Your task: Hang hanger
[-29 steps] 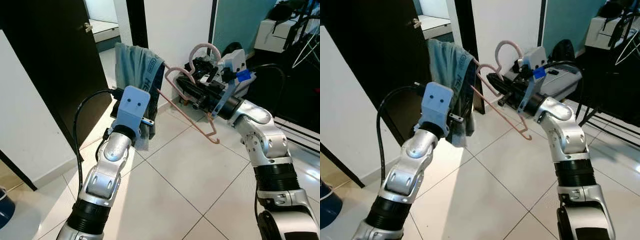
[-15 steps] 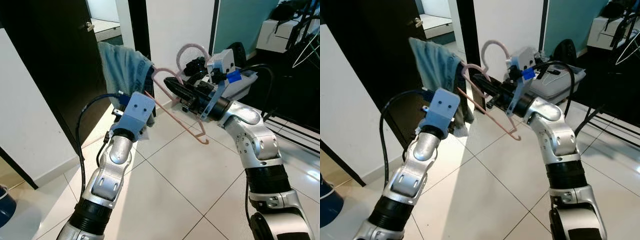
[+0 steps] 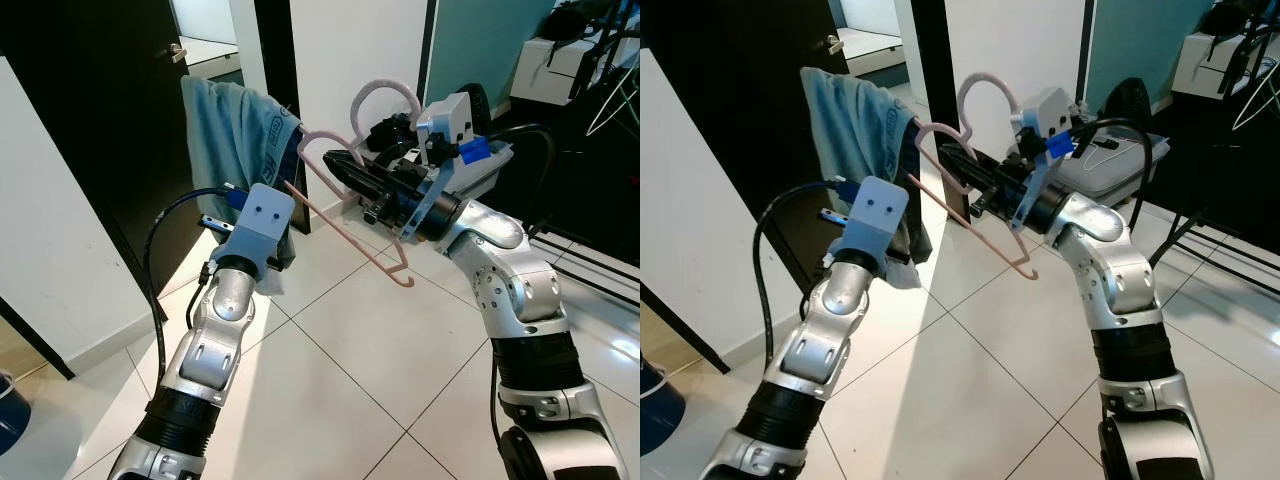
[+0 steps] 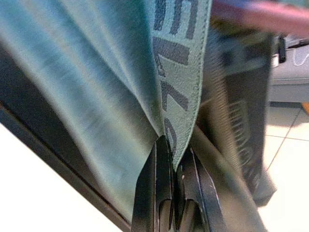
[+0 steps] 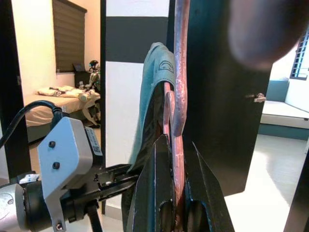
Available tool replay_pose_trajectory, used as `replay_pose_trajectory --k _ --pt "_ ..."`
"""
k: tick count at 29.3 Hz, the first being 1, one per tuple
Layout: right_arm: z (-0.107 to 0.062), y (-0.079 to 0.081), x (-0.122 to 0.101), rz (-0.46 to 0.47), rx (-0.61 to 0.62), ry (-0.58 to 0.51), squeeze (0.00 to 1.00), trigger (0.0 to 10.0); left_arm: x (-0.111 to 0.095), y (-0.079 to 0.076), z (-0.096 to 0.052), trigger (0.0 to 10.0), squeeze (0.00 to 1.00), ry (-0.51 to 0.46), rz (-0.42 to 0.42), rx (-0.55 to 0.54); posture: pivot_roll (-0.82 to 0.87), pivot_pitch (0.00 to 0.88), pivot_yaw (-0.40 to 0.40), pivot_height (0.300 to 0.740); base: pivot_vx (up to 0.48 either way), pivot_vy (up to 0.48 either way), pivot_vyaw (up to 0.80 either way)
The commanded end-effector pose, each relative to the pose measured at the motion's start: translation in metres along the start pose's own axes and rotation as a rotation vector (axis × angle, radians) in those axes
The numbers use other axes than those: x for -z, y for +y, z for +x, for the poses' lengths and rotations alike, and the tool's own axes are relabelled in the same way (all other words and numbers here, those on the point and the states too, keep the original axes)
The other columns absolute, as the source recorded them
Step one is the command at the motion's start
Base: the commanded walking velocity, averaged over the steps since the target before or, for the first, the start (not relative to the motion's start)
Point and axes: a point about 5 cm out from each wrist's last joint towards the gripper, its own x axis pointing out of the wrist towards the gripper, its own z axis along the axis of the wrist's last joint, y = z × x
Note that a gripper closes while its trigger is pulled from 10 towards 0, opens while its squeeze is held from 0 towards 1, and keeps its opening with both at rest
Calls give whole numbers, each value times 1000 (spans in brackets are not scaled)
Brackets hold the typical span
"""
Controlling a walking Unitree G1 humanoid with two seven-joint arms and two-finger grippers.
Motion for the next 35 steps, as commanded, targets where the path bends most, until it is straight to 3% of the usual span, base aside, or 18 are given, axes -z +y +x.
replay_pose_trajectory --k 1,5,6,8,9,11,15,22,29,30,32,34,35 --pt "2 0 -6 -9 0 -23 0 0 13 11 -4 0 0 48 31 -36 -80 0 63 731 0 0 0" --pt "0 -9 -10 -19 55 -32 0 0 28 20 -19 0 0 106 27 -62 -75 0 65 731 0 0 0" --pt "-3 -22 -15 -23 122 -43 0 0 55 37 -40 0 0 200 47 -107 -68 0 64 731 0 0 0" --pt "-3 -22 -15 -23 122 -43 0 0 55 37 -40 0 0 200 47 -107 -68 0 64 731 0 0 0" --pt "-4 -26 -17 -23 142 -48 0 0 66 45 -49 0 0 239 61 -129 -55 0 56 731 0 0 0" --pt "-4 -26 -17 -23 142 -48 0 0 66 45 -49 0 0 239 61 -129 -55 0 56 731 0 0 0" --pt "-4 -30 -20 -21 158 -55 0 0 82 59 -62 0 0 300 81 -169 -48 0 49 731 0 0 0" --pt "-4 -32 -18 -19 164 -37 0 0 89 63 -67 0 0 325 85 -180 -54 0 46 731 0 0 0" --pt "-5 -33 -7 -21 179 29 0 0 78 51 -64 0 0 279 29 -112 -54 0 40 731 0 0 0" --pt "-4 -30 3 -12 168 73 0 0 50 13 -60 0 0 201 -245 135 -48 0 35 731 0 0 0" --pt "-4 -30 3 -12 168 73 0 0 50 13 -60 0 0 201 -245 135 -48 0 35 731 0 0 0" --pt "-1 -21 17 -9 120 151 0 0 -4 -13 -57 0 0 29 -494 377 -47 0 30 731 0 0 0" --pt "-1 -21 17 -9 120 151 0 0 -4 -13 -57 0 0 29 -494 377 -47 0 30 731 0 0 0"
